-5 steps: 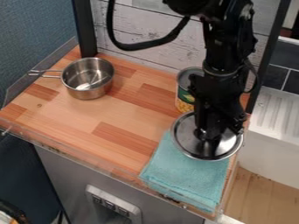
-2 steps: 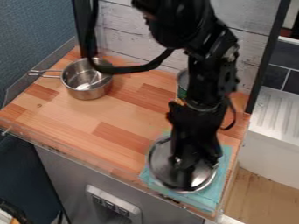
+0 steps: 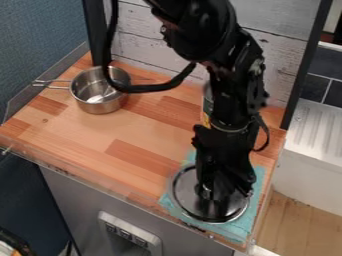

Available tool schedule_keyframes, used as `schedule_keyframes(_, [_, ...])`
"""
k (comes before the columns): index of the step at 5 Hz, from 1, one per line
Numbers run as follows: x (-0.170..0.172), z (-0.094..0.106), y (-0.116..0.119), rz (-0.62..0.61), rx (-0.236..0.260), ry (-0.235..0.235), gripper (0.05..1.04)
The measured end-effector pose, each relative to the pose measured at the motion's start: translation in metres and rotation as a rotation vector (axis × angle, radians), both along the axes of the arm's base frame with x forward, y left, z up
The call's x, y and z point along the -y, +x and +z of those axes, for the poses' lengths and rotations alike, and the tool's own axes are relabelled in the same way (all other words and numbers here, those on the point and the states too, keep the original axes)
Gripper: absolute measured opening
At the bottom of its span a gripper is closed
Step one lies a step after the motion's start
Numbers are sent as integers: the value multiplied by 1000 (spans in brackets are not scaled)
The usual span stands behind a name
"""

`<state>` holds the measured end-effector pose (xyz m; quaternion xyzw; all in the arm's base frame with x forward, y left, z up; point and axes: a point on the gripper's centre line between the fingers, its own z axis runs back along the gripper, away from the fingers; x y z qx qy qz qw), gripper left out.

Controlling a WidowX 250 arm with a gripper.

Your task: Place the lid on the blue cloth

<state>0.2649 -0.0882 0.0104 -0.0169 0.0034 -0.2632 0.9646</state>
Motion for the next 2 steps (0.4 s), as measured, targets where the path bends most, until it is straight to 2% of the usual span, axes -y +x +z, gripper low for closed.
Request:
schedule_keyframes(1, [3, 9, 8, -1, 36, -13, 934])
schedule_keyframes(2, [7, 39, 17, 7, 112, -9, 1013])
